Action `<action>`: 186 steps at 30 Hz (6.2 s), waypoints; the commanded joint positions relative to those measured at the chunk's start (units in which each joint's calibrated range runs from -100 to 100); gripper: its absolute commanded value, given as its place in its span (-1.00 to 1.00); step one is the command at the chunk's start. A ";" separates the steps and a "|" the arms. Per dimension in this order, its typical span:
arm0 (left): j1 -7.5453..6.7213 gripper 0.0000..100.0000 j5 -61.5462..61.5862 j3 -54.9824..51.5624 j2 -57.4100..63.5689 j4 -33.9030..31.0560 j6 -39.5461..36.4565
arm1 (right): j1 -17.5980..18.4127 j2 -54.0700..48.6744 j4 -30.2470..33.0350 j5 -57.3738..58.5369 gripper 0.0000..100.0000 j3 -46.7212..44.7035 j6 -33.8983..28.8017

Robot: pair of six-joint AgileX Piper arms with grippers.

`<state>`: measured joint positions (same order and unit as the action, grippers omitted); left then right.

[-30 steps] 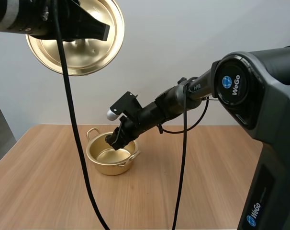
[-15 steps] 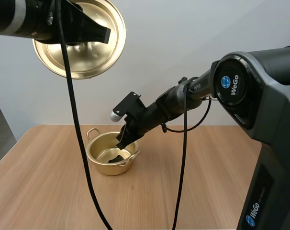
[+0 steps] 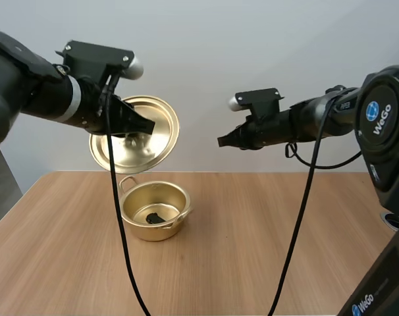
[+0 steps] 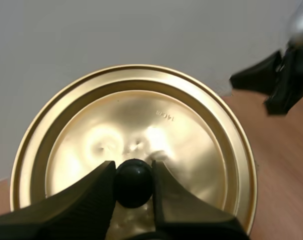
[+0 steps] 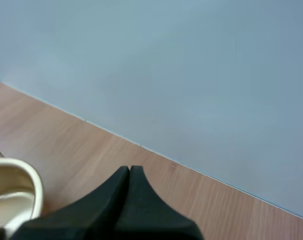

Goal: Open the pot, put the car inside, and close it

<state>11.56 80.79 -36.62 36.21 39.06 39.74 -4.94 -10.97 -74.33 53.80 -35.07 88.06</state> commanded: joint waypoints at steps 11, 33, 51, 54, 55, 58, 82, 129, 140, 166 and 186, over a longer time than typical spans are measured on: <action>-7.13 -1.00 -2.93 0.01 -19.28 -10.92 5.37 | -27.68 -10.69 0.76 46.20 -1.00 -6.77 -0.45; -7.60 -1.00 -8.04 0.14 -30.58 -10.15 7.05 | -29.59 -13.05 3.48 46.20 -1.00 -14.96 2.09; -7.60 0.85 -8.76 0.14 -34.59 -4.93 7.71 | -29.59 -13.05 3.48 46.20 -1.00 -14.96 2.20; -7.60 1.00 -10.08 0.14 -32.73 -4.19 7.81 | -29.59 -13.05 3.48 46.20 -1.00 -14.96 2.71; -7.60 1.00 -10.71 0.46 -31.68 -4.19 7.81 | -29.59 -13.05 3.48 46.20 -1.00 -14.96 3.00; -7.60 1.00 -10.24 2.54 -27.83 -3.88 4.40 | -29.59 -13.05 3.37 46.20 -1.00 -14.96 4.02; -2.33 1.00 1.35 -13.61 36.50 10.26 -10.74 | -29.59 -13.05 -1.95 46.20 -1.00 -14.96 11.94; -14.54 1.00 -42.60 -63.38 50.21 -71.56 -68.73 | -29.52 -13.05 -2.86 46.20 -1.00 -26.11 11.94; -14.54 -1.00 -42.57 -63.38 50.21 -71.01 -68.21 | -28.66 -13.05 -16.09 46.20 -1.00 -29.07 11.94; -14.62 -1.00 -63.20 -63.38 50.71 -66.90 -75.10 | -4.92 -60.16 -16.74 -56.86 -1.00 -42.35 9.94; -14.56 -1.00 -57.50 -63.38 55.84 -40.37 -47.75 | -4.81 -89.03 16.01 -41.57 -1.00 -64.93 -13.15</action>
<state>-3.01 22.88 -100.00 91.72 -3.07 -25.12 -9.77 -96.53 -78.20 4.99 -100.00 92.92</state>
